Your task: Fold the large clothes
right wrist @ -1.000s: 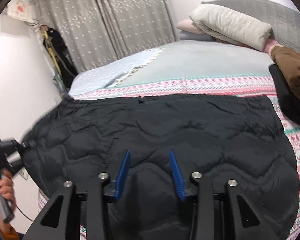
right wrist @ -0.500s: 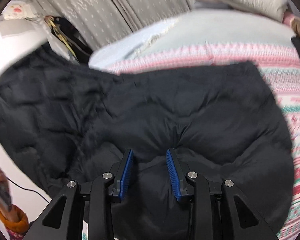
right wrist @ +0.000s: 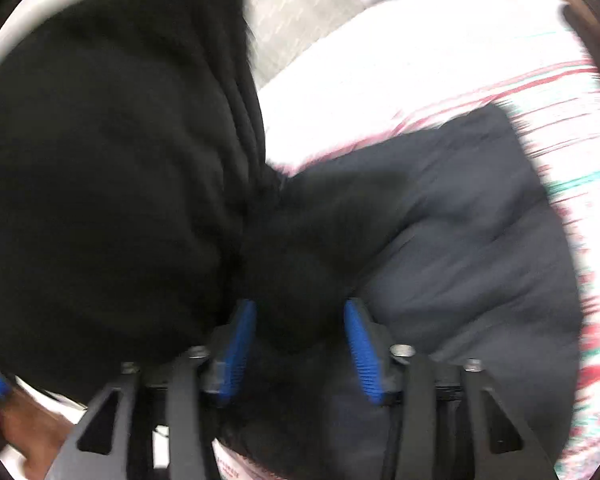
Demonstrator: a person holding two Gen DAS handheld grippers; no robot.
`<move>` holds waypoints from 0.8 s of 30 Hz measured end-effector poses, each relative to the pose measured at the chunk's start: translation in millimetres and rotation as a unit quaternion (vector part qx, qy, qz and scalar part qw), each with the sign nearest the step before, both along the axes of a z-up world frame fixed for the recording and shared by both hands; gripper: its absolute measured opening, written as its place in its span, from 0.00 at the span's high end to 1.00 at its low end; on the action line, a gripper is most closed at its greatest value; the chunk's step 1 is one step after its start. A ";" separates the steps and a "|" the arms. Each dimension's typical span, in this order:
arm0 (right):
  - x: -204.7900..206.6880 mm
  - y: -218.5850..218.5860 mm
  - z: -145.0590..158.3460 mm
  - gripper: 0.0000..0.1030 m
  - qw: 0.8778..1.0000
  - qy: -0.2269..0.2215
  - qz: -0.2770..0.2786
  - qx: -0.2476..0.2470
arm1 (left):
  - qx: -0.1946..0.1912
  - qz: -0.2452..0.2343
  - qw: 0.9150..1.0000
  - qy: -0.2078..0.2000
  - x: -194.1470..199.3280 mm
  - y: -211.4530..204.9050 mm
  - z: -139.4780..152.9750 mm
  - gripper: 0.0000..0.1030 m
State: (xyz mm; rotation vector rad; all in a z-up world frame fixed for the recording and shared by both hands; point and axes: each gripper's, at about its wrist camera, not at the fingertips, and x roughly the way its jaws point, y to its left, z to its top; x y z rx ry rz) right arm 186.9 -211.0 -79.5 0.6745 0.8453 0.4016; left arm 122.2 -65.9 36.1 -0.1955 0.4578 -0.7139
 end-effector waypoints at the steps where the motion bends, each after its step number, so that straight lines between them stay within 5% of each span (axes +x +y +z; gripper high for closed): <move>1: -5.2 -22.5 0.7 0.39 0.999 -0.001 -0.029 0.017 | 0.008 -0.016 1.000 0.012 3.0 -8.1 -7.4 0.86; 4: -17.8 -86.3 -9.6 0.38 0.991 0.016 -0.106 0.085 | 0.067 -0.080 0.992 0.064 4.8 -40.4 -44.4 0.86; 9: -33.5 -145.6 -25.7 0.36 0.970 0.032 -0.193 0.148 | 0.179 -0.141 0.968 0.110 -3.1 -76.7 -99.2 0.84; 12: -33.0 -141.1 -16.6 0.36 0.970 0.004 -0.165 0.178 | 0.200 -0.156 0.961 0.107 -13.0 -80.1 -98.1 0.83; 16: -11.2 -113.5 0.9 0.36 0.984 -0.032 -0.096 0.147 | 0.213 -0.168 0.958 0.095 -25.0 -71.1 -78.8 0.77; 21: 27.7 -63.4 2.8 0.36 0.998 -0.018 -0.006 0.066 | 0.232 -0.186 0.952 0.075 -42.6 -48.0 -55.3 0.45; 23: 30.5 -45.4 4.4 0.50 0.999 -0.030 0.013 0.035 | 0.232 -0.183 0.953 0.061 -50.6 -29.7 -40.1 0.40; 24: 33.1 -35.6 7.5 0.81 0.998 -0.039 0.029 0.026 | 0.230 -0.176 0.956 0.053 -53.3 -19.1 -31.8 0.39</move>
